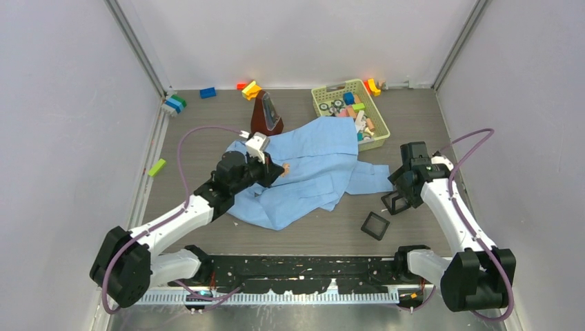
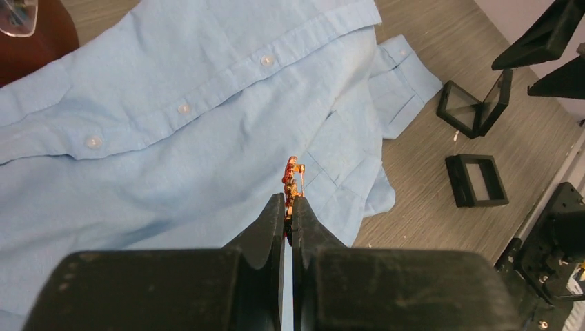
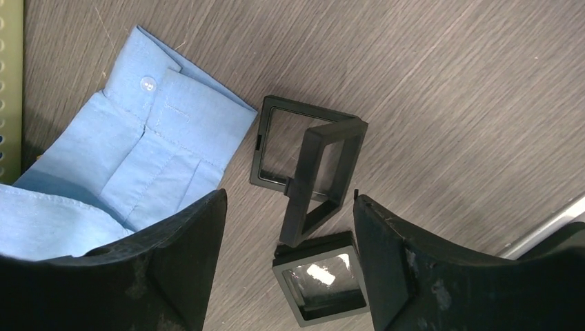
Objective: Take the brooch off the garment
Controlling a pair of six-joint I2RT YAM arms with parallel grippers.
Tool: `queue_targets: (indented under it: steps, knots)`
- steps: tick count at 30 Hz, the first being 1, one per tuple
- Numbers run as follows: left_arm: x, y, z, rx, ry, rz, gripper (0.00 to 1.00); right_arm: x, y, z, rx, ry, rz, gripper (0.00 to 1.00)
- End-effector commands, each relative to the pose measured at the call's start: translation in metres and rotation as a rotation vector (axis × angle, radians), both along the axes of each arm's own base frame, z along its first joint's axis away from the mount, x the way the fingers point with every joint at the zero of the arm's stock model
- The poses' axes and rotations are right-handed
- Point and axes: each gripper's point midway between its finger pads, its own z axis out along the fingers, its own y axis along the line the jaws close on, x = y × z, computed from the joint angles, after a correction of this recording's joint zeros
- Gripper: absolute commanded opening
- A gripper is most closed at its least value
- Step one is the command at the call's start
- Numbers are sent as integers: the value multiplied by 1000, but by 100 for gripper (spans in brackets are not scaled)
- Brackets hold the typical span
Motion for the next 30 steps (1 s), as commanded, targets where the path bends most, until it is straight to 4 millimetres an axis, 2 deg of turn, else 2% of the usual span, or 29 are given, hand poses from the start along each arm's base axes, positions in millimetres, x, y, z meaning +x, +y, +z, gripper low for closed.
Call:
queue_targets:
  steps: [1, 6, 11, 14, 17, 20, 22, 26, 30]
  knots:
    - [3, -3, 8, -28, -103, -29, 0, 11, 2, -5, 10, -16, 23, 69]
    - [0, -6, 12, -50, -97, -47, 0, 8, 4, -20, 21, 28, 25, 58]
    - [-4, -6, 11, -61, -98, -54, 0, 8, 6, -23, 31, 35, 35, 39]
    - [-5, -7, 11, -60, -98, -58, 0, 8, 8, -16, 38, 29, 63, 28]
    - [-4, -6, 10, -53, -98, -52, 0, 7, 8, 0, 25, 8, 99, 25]
    - [-5, -9, 9, -38, -107, -58, 0, 3, 8, 14, 7, 8, 167, 9]
    - [-9, -15, 9, -35, -118, -84, 0, 5, 13, 27, 16, -13, 219, 1]
    - [-23, -28, 17, -47, -198, -148, 0, 14, 45, 49, 115, -107, 378, 1]
    - [-30, -32, 22, -31, -289, -156, 0, 13, 104, 65, 316, -152, 606, 1]
